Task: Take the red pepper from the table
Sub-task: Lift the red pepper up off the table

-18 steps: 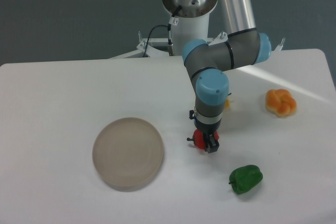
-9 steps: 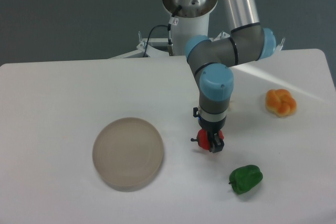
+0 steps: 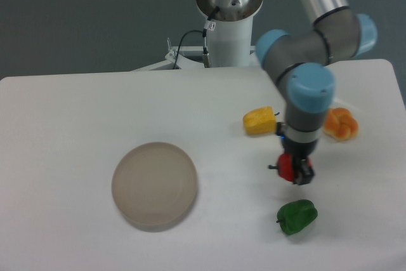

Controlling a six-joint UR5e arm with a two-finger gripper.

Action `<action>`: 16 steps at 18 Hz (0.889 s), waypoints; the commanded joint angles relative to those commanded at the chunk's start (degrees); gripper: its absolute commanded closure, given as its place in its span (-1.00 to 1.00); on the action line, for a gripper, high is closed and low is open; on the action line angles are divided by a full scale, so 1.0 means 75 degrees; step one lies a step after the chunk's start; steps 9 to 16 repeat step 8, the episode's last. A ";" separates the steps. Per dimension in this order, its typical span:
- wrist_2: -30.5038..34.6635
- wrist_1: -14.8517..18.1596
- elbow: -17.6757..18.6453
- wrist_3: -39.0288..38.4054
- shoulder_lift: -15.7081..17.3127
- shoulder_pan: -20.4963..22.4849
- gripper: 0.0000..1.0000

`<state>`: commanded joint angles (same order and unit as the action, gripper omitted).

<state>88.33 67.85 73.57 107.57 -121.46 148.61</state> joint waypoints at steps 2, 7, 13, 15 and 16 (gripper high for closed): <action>0.0000 0.0047 -0.0246 0.0351 -0.0140 0.0130 -0.10; 0.0000 0.0059 -0.0306 0.0412 -0.0176 0.0247 -0.10; 0.0000 0.0059 -0.0306 0.0412 -0.0165 0.0236 -0.10; 0.0000 0.0059 -0.0306 0.0412 -0.0165 0.0236 -0.10; 0.0000 0.0059 -0.0306 0.0412 -0.0165 0.0236 -0.10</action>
